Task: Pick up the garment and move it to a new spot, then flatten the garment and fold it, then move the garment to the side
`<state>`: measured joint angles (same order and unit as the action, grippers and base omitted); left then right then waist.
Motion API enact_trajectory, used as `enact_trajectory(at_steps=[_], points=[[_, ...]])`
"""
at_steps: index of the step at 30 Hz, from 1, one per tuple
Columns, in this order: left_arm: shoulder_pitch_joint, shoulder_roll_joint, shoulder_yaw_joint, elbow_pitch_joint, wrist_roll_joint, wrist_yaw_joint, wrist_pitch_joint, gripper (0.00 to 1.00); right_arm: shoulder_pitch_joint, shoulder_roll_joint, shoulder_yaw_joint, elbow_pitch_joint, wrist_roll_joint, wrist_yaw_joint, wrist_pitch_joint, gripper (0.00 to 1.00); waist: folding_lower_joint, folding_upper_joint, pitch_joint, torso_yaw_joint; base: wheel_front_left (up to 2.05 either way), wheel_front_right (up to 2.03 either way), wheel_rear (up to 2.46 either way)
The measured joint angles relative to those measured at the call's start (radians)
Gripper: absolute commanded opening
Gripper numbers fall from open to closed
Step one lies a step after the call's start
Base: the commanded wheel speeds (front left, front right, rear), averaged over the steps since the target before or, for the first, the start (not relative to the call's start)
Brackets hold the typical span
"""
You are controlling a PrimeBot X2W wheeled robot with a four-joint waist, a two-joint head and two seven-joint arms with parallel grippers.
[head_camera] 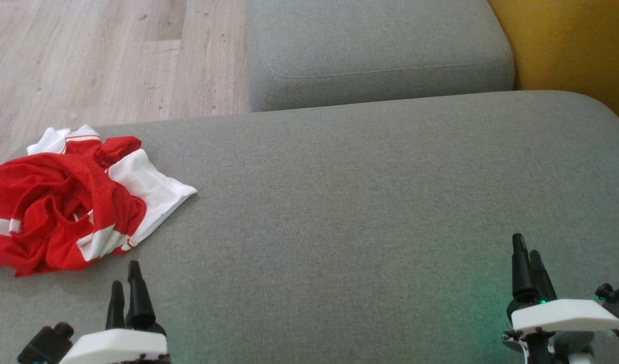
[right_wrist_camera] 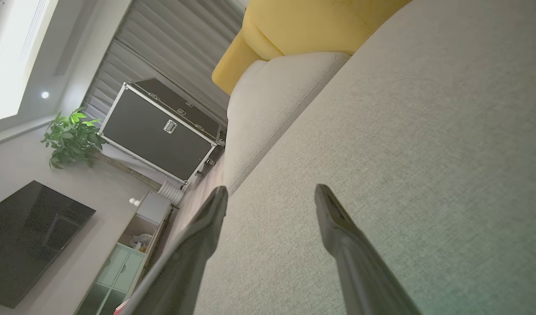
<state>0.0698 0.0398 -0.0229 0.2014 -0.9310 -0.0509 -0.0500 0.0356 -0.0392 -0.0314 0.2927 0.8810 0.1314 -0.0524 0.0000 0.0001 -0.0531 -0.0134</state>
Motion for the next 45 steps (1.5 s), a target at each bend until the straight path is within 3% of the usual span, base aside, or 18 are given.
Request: enact_trajectory(at_steps=[45], points=[[0.083, 0.003, -0.078, -0.085, 0.583, 0.091, -0.129, 1.0, 0.062, 0.0, 0.083, -0.092, -0.568, 0.0, -0.125, 1.0, 0.0, 0.0, -0.038, 0.008, 0.0, 0.0, 0.0]])
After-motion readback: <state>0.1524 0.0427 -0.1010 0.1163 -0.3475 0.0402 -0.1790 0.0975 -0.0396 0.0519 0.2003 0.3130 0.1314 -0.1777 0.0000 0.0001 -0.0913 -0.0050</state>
